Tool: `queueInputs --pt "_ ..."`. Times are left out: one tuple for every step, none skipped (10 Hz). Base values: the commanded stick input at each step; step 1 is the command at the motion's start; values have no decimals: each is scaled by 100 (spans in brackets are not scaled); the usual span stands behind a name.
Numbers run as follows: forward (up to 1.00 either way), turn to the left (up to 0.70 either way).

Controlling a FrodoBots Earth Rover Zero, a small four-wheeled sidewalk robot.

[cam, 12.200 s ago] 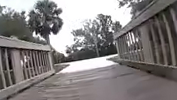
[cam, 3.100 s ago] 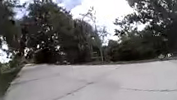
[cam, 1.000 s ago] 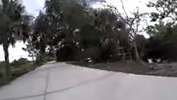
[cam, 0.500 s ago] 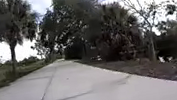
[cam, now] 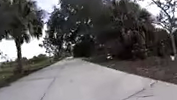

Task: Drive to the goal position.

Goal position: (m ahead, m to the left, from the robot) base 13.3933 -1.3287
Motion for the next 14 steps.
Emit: queueInputs --pt "100 27" --pt "100 27" --pt "100 27" --pt "100 27" --pt "100 27" --pt "100 27" --pt "100 0" --pt "100 0" --pt "100 0" --pt "100 0" --pt "100 0" --pt "100 0" --pt "100 0" --pt "100 0"
